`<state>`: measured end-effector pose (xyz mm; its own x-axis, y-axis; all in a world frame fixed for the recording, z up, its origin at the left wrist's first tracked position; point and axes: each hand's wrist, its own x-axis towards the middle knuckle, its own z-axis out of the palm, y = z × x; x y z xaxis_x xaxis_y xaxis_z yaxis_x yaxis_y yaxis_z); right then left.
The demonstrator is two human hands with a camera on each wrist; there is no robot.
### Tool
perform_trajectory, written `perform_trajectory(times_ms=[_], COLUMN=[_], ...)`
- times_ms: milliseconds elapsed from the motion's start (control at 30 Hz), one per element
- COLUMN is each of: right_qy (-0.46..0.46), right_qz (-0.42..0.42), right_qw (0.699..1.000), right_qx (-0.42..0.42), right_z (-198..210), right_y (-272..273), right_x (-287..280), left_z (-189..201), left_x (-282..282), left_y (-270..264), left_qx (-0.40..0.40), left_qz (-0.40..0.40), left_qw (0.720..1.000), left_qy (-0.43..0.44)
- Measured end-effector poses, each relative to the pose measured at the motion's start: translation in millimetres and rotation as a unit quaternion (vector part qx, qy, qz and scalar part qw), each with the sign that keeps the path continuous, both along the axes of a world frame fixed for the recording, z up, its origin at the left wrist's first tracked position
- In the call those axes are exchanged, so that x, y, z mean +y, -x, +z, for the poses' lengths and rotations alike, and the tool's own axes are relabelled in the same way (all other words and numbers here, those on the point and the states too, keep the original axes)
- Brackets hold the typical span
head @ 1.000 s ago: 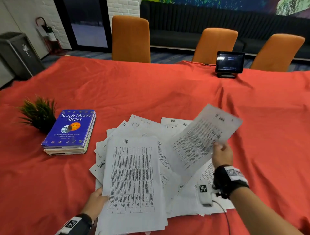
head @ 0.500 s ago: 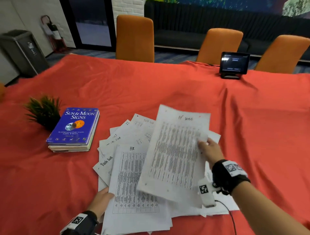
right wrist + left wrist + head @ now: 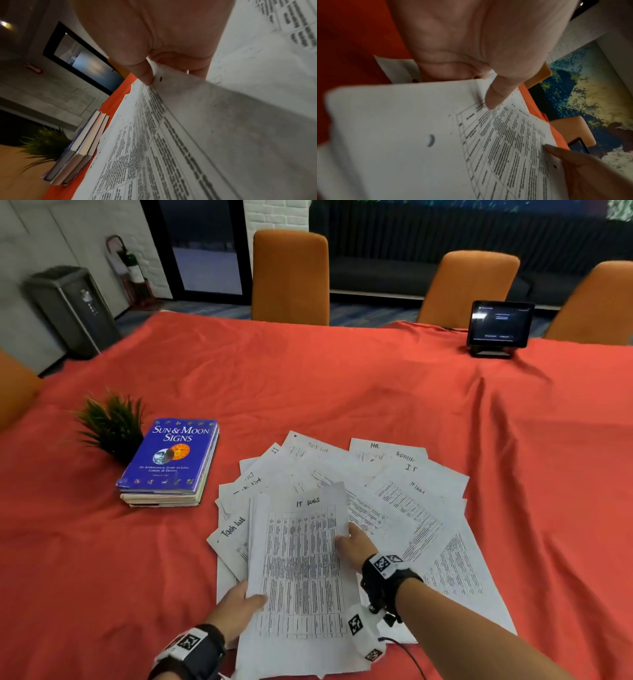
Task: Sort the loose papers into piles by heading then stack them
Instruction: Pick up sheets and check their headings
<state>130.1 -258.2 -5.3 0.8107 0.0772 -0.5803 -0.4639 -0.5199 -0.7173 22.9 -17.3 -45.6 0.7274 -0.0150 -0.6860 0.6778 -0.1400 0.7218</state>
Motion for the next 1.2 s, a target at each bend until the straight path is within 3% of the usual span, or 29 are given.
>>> perform_trajectory(times_ms=[167,267,367,467,600,733,833,1033,1200], right_qy=[0.046,0.068,-0.04,-0.201,-0.272,-0.277,-0.299,-0.252,-0.237], right_qz=[-0.063,-0.091,-0.109,-0.14,-0.159,-0.159,-0.138,-0.11,-0.127], right_qw=[0.997,0.994,0.993,0.97,0.939,0.876,0.842,0.879,0.889], right_qx=[-0.004,-0.005,0.021,0.003,-0.141,-0.362,-0.428,-0.389,-0.37], right_z=[4.1,10.6,26.7,62.8,110.5,149.6,154.4,111.4,103.5], right_y=[-5.2,-14.3,-23.9,-28.6,-29.2,-14.0,6.8,39.0,39.0], right_x=[2.1,-8.7,-16.6,-13.9,-5.1,4.1,9.2,9.5,8.6], left_z=[13.8,32.1,51.9,72.9,97.0,124.7,137.6,120.7,115.9], left_x=[-7.0,-8.5,-6.5,-5.5,-9.5,-18.4,-28.2,-40.0,-41.8], left_y=[-1.0,-3.4,-8.2,-15.8,-33.4,-53.5,-59.8,-50.4,-46.6], left_qx=[-0.075,-0.146,-0.196,-0.232,-0.312,-0.434,-0.488,-0.478,-0.465], left_qz=[-0.002,0.017,0.033,0.032,0.064,0.136,0.17,0.206,0.216], left_qw=[0.996,0.988,0.98,0.972,0.948,0.89,0.854,0.853,0.858], left_qy=[-0.057,-0.037,-0.003,0.025,0.019,-0.032,-0.057,-0.033,-0.024])
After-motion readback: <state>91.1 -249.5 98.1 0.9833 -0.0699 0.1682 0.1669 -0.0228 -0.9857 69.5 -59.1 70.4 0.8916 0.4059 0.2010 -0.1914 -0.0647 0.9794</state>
